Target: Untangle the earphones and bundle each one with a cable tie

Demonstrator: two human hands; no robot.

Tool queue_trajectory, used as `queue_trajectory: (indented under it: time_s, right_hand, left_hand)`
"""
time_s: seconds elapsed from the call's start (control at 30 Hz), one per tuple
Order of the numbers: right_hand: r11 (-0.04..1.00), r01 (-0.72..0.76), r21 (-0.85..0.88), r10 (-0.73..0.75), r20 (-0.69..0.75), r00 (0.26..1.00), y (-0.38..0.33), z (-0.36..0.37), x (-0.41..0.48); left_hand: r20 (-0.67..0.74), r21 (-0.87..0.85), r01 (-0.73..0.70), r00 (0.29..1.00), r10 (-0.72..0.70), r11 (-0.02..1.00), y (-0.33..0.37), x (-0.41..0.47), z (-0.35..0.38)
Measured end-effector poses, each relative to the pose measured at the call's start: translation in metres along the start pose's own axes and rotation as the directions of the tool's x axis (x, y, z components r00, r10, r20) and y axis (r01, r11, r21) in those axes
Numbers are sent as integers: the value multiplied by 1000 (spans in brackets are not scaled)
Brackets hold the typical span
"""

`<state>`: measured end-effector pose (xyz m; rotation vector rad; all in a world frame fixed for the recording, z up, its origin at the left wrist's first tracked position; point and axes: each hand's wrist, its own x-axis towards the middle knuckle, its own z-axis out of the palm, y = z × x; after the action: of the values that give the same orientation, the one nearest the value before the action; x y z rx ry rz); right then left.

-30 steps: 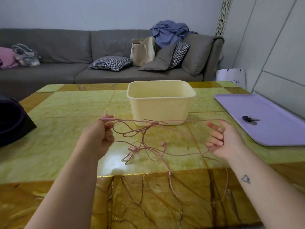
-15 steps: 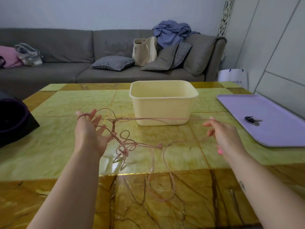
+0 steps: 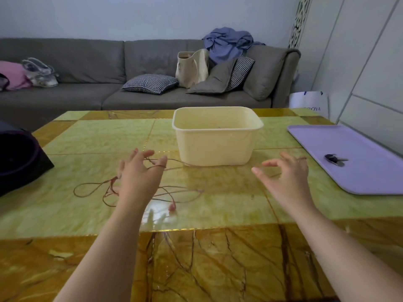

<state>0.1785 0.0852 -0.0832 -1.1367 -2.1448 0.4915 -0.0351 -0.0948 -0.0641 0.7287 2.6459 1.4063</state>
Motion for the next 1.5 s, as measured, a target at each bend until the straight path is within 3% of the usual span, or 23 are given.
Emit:
queue_trajectory:
  time_s: [0.1, 0.27, 0.37, 0.43, 0.5, 0.63, 0.67, 0.73, 0.8, 0.87, 0.93, 1.03, 1.13, 1.23, 1.33, 1.43, 1.5]
  right_hand:
    - [981, 69, -181, -58, 66, 996, 3, 7, 2]
    - [989, 46, -138, 0, 318, 948, 1, 12, -2]
    - [966, 91, -243, 8, 380, 925, -14, 5, -8]
    - [942, 178, -285, -50, 405, 913, -28, 2, -16]
    - [950, 239, -198, -112, 501, 858, -42, 7, -30]
    - [933, 322, -164, -142, 652, 744, -55, 33, -55]
    - [932, 325, -159, -146, 657, 740, -56, 37, -56]
    - [939, 310, -148, -138, 663, 735, -56, 39, -54]
    - [953, 275, -129, -121, 671, 732, -54, 36, -49]
    - [986, 159, -41, -90, 675, 732, -50, 25, -42]
    - [984, -72, 163, -55, 662, 748, -48, 13, -33]
    - [786, -313, 533, -2, 508, 861, -43, -3, -17]
    - [640, -336, 691, 120, 342, 932, -38, -7, -7]
    - [619, -322, 717, 240, 218, 946, -28, -1, -2]
    - [607, -297, 737, 309, 125, 943, -25, -6, 1]
    - [522, -273, 808, 394, 55, 918, -20, -21, 6]
    - [511, -299, 806, 428, 63, 902, -14, -27, 8]
  left_hand:
    - [114, 33, 6, 993, -10, 999, -3, 0, 2]
    - [305, 113, -45, 952, 8, 993, -7, -4, 3]
    - [353, 169, -77, 936, 13, 983, -9, -2, 3]
    - [359, 162, -96, 933, 32, 982, -7, -1, 2]
    - [342, 140, -115, 938, 61, 983, -5, -2, 2]
    - [185, 204, -252, 959, 216, 946, 9, -12, 3]
    - [210, 185, -327, 934, 288, 927, 13, -16, 7]
    - [433, 94, -436, 827, 358, 895, 17, -30, 17]
    - [676, 162, -469, 694, 248, 868, 13, -41, 31]
    - [733, 326, -526, 666, 141, 786, 2, -39, 44]
    - [665, 398, -483, 738, 118, 780, -4, -33, 47]
    - [519, 383, -371, 844, 136, 846, 1, -26, 45]
    - [383, 167, -314, 894, 232, 935, 14, -25, 36]
    - [378, -119, -66, 920, 107, 991, 21, -21, 23]
    - [450, -365, 161, 893, 22, 917, 20, -18, 12]
    - [352, -513, 290, 930, -111, 808, 13, -9, 5]
    - [294, -497, 328, 935, -201, 803, 6, -1, 1]
